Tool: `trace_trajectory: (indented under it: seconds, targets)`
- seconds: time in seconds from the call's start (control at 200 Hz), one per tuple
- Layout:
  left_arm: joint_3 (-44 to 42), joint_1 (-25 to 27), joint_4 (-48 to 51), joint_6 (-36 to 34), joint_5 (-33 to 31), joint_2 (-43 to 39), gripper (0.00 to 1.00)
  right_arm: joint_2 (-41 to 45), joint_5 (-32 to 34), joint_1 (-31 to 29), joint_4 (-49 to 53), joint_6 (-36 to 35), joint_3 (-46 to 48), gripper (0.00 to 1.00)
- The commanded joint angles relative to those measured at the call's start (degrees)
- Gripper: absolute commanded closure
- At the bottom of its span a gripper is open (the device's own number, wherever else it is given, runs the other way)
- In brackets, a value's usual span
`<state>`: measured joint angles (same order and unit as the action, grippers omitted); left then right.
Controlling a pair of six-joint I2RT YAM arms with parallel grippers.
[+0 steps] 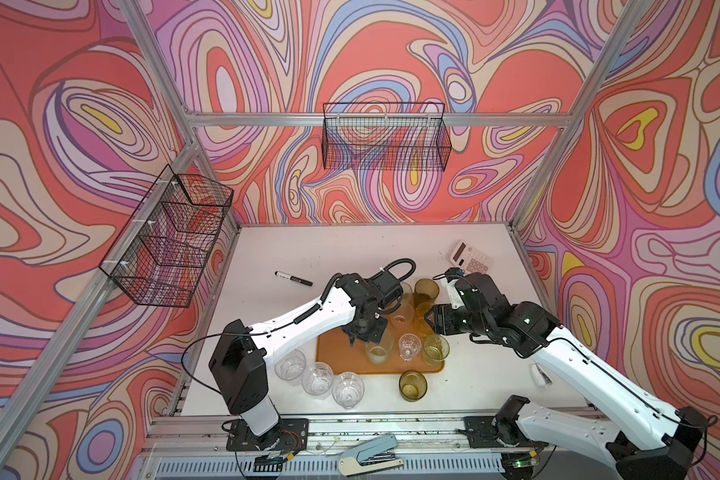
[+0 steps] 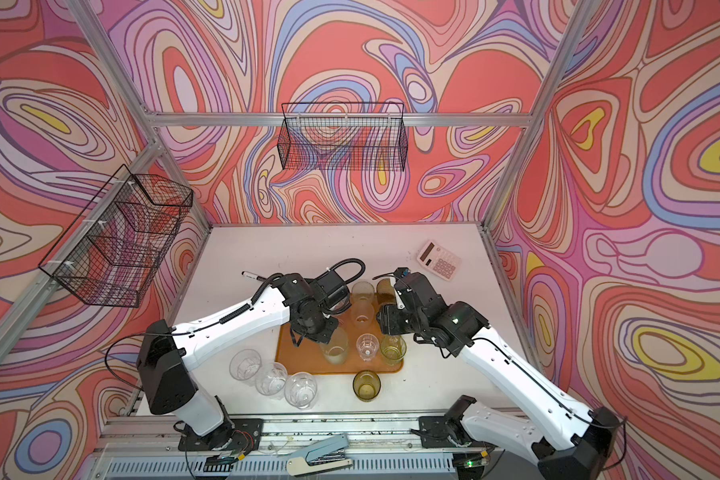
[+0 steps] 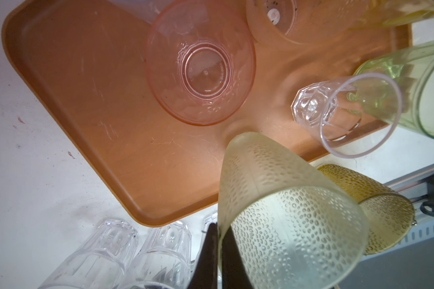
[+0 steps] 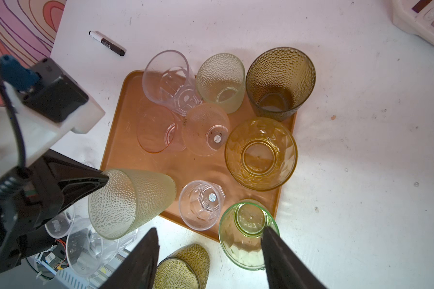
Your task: Place the glasses into the tray
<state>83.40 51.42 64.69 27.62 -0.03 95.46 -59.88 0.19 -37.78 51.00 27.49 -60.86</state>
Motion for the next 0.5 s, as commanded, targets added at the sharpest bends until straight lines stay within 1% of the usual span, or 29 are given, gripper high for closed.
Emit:
trace_trajectory:
  seconds: [0.0,0.496]
  targets:
    - [1.9,-0.2,0.7,-0.8,-0.1,0.9,1.00,0.6,0.7,0.3,0.4,-0.4,-0.8,0.32]
    - [2.9,-0.7,-0.9,-1.7,0.0,3.7,1.00,0.5,0.9,0.3,0.6,-0.7,-0.6,0.32]
